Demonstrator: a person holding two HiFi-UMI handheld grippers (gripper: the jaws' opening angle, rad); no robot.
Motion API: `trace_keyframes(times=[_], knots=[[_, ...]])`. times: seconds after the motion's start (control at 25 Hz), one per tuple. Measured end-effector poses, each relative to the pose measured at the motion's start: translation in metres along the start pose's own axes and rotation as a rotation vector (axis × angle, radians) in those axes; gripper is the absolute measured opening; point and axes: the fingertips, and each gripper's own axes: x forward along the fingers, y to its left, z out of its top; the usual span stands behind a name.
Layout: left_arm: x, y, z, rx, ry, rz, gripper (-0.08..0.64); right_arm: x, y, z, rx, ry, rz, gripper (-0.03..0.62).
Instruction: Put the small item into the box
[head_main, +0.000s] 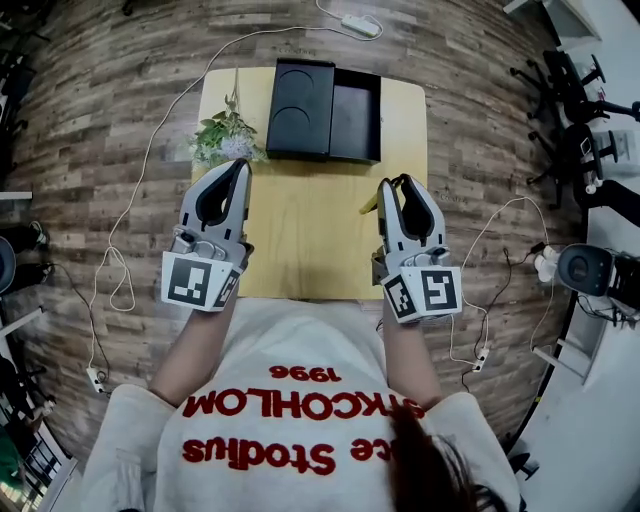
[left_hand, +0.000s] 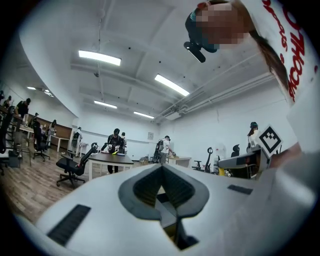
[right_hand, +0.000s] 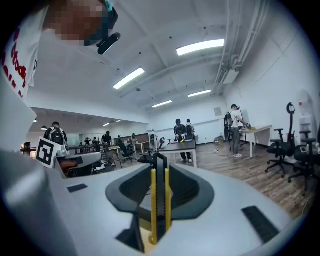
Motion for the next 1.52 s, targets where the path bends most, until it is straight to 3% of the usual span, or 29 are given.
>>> trace_keyframes(times=[0.2, 0.6, 1.24, 1.52], knots=[[0.006, 0.007, 0.017, 0.022, -0.043, 0.011, 0.006, 0.002, 0.003, 0.028, -0.064, -0.05, 0.008, 0.114], [0.012, 0.011, 0.031, 0.038, -0.084, 0.024, 0.006, -0.003, -0.001, 0.052, -0.064, -0.096, 0.005, 0.114], [0.037, 0.026, 0.004, 0.011, -0.031, 0.034, 0.006, 0.036, -0.025, 0.031, -0.017, -0.022, 0.018, 0.114], [0.063, 0.041, -0.013, 0.007, -0.012, 0.034, 0.006, 0.081, -0.046, 0.014, 0.031, -0.01, -0.012, 0.114]])
